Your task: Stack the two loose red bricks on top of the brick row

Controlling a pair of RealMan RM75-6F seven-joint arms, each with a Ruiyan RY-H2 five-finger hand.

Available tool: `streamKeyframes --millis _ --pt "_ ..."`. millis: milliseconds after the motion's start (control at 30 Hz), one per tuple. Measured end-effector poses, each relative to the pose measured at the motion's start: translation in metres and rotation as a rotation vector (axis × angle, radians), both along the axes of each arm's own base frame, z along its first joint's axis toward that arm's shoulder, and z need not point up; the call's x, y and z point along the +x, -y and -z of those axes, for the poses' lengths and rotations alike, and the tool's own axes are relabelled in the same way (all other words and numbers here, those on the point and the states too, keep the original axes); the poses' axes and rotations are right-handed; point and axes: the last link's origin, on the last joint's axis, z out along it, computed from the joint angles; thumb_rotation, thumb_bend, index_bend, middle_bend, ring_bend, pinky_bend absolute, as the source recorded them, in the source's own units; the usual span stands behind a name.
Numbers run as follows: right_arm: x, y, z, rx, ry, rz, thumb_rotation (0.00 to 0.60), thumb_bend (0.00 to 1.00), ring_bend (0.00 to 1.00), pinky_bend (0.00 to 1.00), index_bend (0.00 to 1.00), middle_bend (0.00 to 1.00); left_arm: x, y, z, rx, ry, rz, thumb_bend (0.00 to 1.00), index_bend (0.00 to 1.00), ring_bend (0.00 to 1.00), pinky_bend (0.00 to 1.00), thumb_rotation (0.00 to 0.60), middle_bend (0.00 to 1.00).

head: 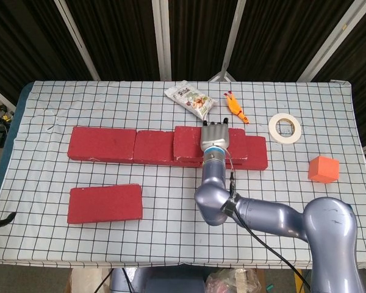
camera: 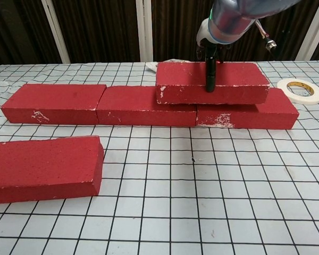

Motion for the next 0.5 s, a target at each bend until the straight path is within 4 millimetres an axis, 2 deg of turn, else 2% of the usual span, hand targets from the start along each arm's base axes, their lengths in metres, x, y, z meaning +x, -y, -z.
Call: streamKeyframes --millis 500 --pt "0.006 0.009 0.022 0.017 -0.005 0.005 0.6 0.19 0.2 0.0 0.08 0.34 -0.004 0.0 -0.005 0.021 0.002 -0.018 0.0 0.14 0.0 0.08 0.6 0.02"
